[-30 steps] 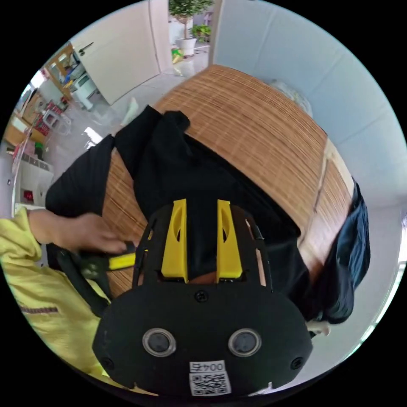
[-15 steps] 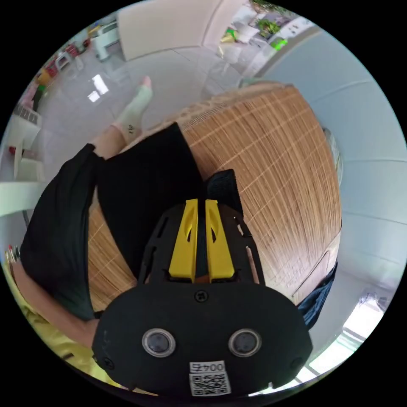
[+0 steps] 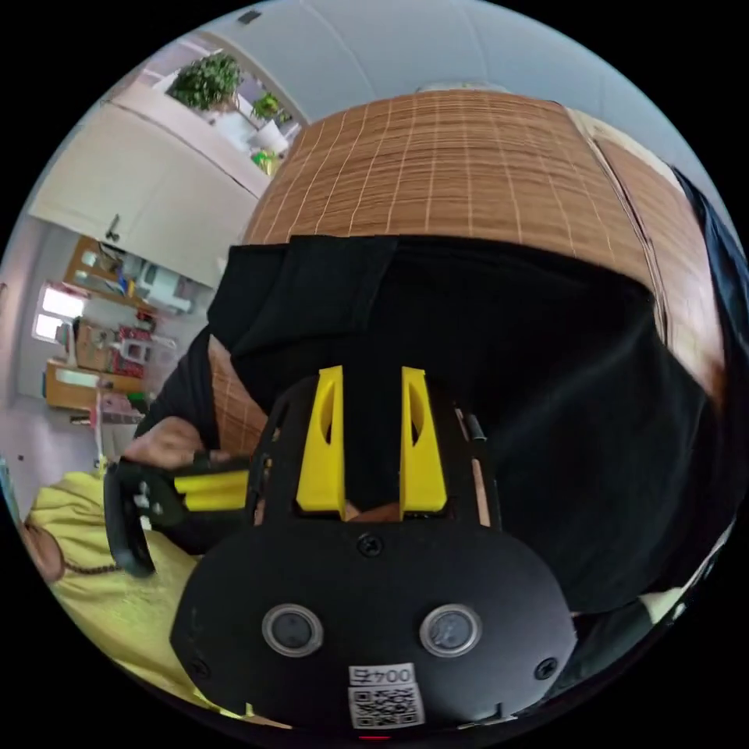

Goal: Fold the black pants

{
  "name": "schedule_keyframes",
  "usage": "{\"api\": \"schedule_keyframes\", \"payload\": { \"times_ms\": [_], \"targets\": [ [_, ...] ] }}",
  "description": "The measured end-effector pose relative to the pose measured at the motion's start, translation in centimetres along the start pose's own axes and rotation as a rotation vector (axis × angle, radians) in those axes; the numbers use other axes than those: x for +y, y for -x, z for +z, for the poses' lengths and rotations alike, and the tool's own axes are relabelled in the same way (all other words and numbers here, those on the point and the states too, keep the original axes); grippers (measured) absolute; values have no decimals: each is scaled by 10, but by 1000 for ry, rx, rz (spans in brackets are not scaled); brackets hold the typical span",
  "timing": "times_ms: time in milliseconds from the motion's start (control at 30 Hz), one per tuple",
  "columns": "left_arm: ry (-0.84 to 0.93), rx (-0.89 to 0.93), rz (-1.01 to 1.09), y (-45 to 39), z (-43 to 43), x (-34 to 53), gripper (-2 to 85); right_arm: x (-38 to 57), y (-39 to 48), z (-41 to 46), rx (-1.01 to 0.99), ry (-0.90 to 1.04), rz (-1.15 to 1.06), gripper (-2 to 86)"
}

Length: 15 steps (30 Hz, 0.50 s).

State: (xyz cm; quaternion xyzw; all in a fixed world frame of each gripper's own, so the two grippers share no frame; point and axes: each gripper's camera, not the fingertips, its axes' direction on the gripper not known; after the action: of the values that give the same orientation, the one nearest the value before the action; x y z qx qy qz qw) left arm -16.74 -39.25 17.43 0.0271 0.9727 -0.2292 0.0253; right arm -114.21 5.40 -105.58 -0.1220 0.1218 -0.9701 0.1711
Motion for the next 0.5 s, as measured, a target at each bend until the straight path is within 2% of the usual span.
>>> {"api": "schedule_keyframes", "payload": {
  "times_ms": [200, 267, 400, 500],
  "targets": [
    [117, -347, -448, 110, -11, 68, 85, 171, -68, 1, -127, -156, 115, 90],
    [126, -389, -478, 142, -7, 77, 92, 215, -84, 6, -158, -213, 136, 84],
    [252, -353, -283, 188, 33, 69, 115, 275, -117, 37, -226, -280, 142, 81],
    [393, -288, -24, 217, 78, 44, 127, 294, -137, 60, -248, -277, 138, 79]
  ]
}}
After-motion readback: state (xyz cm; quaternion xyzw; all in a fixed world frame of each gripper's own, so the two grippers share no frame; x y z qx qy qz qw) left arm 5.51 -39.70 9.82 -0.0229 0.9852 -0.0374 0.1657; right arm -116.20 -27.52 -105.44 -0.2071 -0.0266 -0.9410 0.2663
